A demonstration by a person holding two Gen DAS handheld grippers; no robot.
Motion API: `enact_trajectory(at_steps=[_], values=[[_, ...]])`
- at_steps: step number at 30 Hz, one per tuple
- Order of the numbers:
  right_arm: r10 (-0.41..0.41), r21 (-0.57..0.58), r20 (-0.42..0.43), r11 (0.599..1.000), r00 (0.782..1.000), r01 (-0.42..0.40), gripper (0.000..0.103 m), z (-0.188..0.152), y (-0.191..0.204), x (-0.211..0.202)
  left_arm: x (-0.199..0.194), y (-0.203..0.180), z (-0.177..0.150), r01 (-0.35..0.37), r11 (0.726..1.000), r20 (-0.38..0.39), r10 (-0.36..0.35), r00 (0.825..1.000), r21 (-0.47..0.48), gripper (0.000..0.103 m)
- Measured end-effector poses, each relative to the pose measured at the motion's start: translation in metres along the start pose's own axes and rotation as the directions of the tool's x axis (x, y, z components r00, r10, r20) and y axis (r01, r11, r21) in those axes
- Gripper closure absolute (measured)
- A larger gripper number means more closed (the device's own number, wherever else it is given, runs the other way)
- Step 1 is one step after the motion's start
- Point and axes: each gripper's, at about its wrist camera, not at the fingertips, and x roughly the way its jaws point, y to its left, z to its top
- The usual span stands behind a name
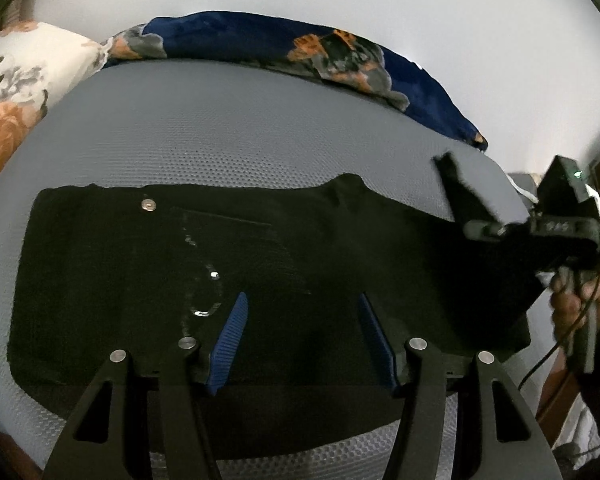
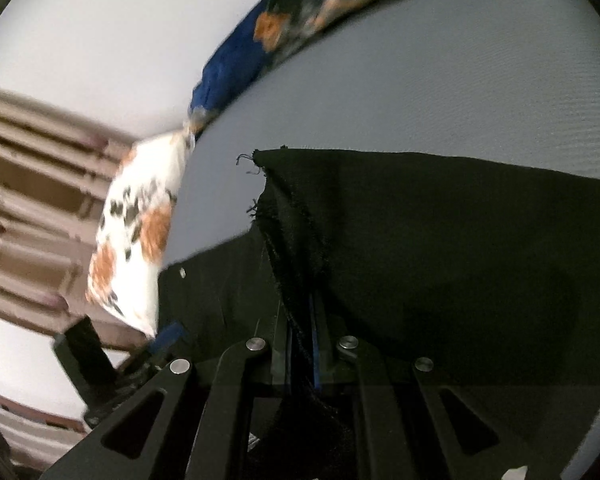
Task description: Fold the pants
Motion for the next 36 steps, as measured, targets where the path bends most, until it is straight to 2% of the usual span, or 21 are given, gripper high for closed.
enact_trajectory(at_steps=[5, 7, 9, 13, 15, 18, 23, 26, 29, 30, 34, 36], values=[[-0.060, -0.071, -0.071, 0.996, 0.996, 0.055, 0.094, -0.007, 0.017, 0.035, -0.004, 0.006, 0.000, 0.015, 1.000, 0.004, -0.015, 1.000, -0.012, 0.045], [-0.091, -0.095, -0.084, 0.992, 0.992, 0.083, 0.091, -0.010, 0.021, 0.044, -0.005, 0.006, 0.001, 0.032, 0.999, 0.006, -0.032, 0.999, -0.018, 0.045], [-0.079, -0.093, -0.096, 0.993, 0.992, 0.070, 0.085, -0.012, 0.022, 0.050, -0.005, 0.005, 0.002, 0.044, 0.999, 0.007, -0.044, 0.999, -0.019, 0.045], [-0.037, -0.081, -0.081, 0.996, 0.996, 0.030, 0.063, -0.014, 0.029, 0.042, -0.005, 0.002, 0.004, 0.076, 0.997, -0.005, -0.076, 0.997, -0.023, 0.045], [-0.053, -0.096, -0.048, 0.994, 0.997, 0.049, 0.056, -0.016, 0.032, 0.028, -0.004, 0.000, 0.006, 0.099, 0.995, -0.011, -0.100, 0.995, -0.027, 0.045], [-0.049, -0.078, -0.002, 0.996, 0.999, 0.049, 0.055, -0.020, 0.028, 0.006, 0.000, -0.005, 0.008, 0.165, 0.986, -0.036, -0.166, 0.985, -0.039, 0.045], [-0.097, -0.045, 0.081, 0.994, 0.992, 0.101, 0.053, -0.032, 0.014, -0.030, 0.021, -0.015, 0.010, 0.299, 0.948, -0.126, -0.311, 0.942, -0.109, 0.045], [-0.122, -0.013, 0.120, 0.992, 0.985, 0.124, 0.052, -0.041, 0.001, -0.049, 0.038, -0.021, 0.011, 0.349, 0.923, -0.181, -0.375, 0.909, -0.160, 0.045], [-0.134, 0.036, 0.153, 0.991, 0.979, 0.130, 0.050, -0.048, -0.013, -0.064, 0.052, -0.026, 0.010, 0.366, 0.910, -0.221, -0.404, 0.888, -0.192, 0.045], [-0.133, 0.051, 0.165, 0.991, 0.977, 0.126, 0.050, -0.050, -0.017, -0.068, 0.056, -0.027, 0.010, 0.370, 0.908, -0.233, -0.410, 0.882, -0.197, 0.045], [-0.131, 0.103, 0.193, 0.988, 0.973, 0.112, 0.049, -0.056, -0.029, -0.077, 0.070, -0.029, 0.010, 0.353, 0.913, -0.261, -0.398, 0.879, -0.204, 0.046], [-0.129, 0.119, 0.201, 0.987, 0.971, 0.107, 0.049, -0.059, -0.034, -0.081, 0.077, -0.031, 0.007, 0.363, 0.906, -0.282, -0.414, 0.865, -0.218, 0.046]])
